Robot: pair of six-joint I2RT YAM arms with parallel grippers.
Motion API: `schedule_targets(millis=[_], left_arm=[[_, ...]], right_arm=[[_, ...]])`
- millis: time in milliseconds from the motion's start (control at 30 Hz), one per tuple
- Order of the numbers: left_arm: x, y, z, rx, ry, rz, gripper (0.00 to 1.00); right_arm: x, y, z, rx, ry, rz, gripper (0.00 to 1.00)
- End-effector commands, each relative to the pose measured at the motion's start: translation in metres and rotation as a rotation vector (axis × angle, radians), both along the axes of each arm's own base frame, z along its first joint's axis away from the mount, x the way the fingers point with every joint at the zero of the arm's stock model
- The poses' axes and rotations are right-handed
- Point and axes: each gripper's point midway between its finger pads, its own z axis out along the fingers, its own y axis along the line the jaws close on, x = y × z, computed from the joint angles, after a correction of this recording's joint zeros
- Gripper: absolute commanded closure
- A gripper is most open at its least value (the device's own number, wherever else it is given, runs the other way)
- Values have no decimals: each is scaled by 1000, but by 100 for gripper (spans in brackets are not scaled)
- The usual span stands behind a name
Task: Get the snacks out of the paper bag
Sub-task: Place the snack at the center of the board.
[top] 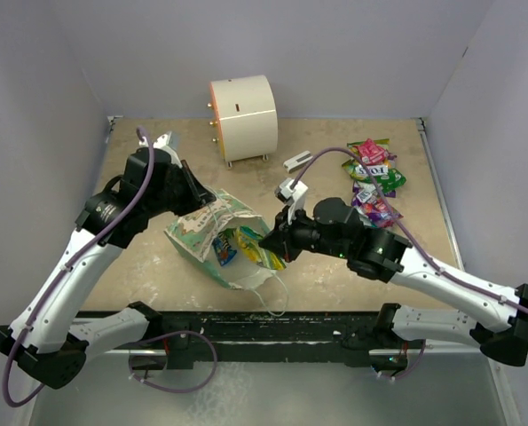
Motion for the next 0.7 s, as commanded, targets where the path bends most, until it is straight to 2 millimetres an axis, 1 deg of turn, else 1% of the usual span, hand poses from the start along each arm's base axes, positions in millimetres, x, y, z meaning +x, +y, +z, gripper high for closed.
schedule_targets(millis=[0,167,233,300,333,500,667], left_arm=[[9,8,6,16,-19,67,100],[12,12,-1,43,4,95,100],[13,13,0,46,-3,92,100],[14,15,-1,56,-12,96,100],[14,16,-1,62,-16,102,100],[14,20,-2,78,-16,113,100],[15,20,-4,90,-13,108,100]], right_arm=[[-11,-1,68,131,88,-27,100],[-18,-3,87,117,139,-24,100],[-18,-7,99,134,131,-33,100],[-15,-16,110,149,107,-71,100],[-11,-22,116,151,89,-102,100],[16,-67,138,107,-51,-316,100],[41,-112,150,11,-164,-527,100]])
